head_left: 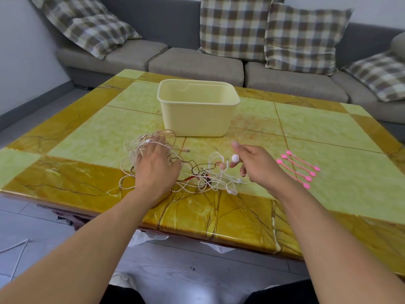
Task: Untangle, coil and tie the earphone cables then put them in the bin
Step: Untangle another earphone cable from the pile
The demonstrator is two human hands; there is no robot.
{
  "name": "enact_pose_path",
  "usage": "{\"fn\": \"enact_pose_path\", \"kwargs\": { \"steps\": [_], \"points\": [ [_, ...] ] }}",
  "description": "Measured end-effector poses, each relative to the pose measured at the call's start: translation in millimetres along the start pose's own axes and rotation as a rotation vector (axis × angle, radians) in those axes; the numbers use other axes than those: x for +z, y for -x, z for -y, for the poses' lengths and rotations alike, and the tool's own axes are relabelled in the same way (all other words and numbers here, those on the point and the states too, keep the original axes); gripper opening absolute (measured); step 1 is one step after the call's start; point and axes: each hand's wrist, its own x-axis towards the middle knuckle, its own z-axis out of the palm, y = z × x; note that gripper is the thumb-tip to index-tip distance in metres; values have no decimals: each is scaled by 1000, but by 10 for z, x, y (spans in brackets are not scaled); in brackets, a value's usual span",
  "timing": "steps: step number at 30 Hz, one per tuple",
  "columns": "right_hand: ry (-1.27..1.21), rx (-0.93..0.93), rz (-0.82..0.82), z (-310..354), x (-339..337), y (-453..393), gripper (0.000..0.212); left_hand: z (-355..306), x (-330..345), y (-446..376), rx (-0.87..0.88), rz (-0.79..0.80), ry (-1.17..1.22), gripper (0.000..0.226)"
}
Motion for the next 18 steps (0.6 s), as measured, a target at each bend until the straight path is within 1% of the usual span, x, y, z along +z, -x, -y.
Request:
{"fn": "enact_pose_path", "kwargs": {
  "steps": [2, 5, 6, 8, 10, 11, 13, 15, 18],
  "points": [
    [139, 25, 24, -16, -10, 11, 52, 9, -38, -3, -22, -9, 2, 80],
    [268, 80, 141, -82, 49, 26, 51, 19, -48, -11, -52, -47, 30, 84],
    [278, 84, 146, -87, 74, 25, 50, 18, -44, -19, -65, -65, 42, 83],
    [227, 61, 88, -101, 98, 5, 47, 6, -48, -28, -83, -105, 60, 80],
    [206, 31, 34, -92, 92, -23, 39, -3, -60, -37, -96, -134, 82, 78],
    [220, 32, 43, -86, 88, -25, 32, -6, -60, -42, -99, -140, 86, 79],
    [263, 59, 113, -79, 107, -30, 18, 12, -57, -50, -98, -153, 88, 81],
    [294, 50, 150, -68, 123, -24, 9, 34, -61, -53, -93, -176, 87, 83],
    [221, -9, 50, -11, 110, -17, 8, 65, -64, -63, -88, -187, 86, 87]
  ]
}}
